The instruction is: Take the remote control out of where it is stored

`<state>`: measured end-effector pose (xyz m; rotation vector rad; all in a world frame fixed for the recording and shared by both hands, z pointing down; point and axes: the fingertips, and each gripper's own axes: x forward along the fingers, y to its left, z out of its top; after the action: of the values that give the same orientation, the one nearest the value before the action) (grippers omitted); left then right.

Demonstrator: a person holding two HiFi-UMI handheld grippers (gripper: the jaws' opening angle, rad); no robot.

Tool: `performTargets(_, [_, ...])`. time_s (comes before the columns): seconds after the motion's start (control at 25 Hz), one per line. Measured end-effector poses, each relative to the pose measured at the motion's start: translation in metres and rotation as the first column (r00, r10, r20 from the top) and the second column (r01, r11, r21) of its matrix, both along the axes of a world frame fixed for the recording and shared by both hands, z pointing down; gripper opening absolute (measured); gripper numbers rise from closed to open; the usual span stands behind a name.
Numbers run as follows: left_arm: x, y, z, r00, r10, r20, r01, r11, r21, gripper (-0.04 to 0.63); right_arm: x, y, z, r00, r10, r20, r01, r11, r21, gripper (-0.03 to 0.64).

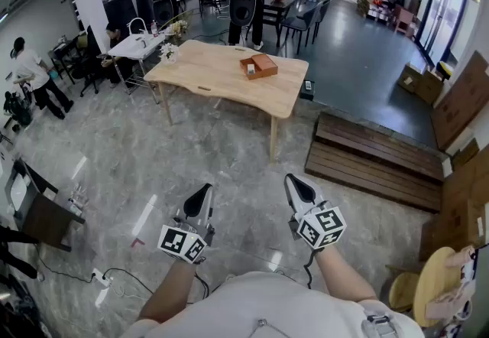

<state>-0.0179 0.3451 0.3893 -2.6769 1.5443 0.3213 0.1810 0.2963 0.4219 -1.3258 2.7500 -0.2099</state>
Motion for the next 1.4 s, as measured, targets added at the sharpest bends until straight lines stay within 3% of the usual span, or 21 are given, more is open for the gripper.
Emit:
performTargets(0.6, [-0.007,-0.001,0.006,1.0,-0.001,-0.004,0.001,1.0,-0.002,0.001,-0.005,-0.004,0.006,1.0,0.012,-0.001,-0.012,1.0,-0.021,0.026])
performTargets(1.4, [-0.058,0.009,0.017,1.0,0.006,-0.016,-0.006,1.0,-0.014,0.001,-0.048,0.009,0.012,0.999,0.045,0.0,-0.045,0.999,-0.021,0.026])
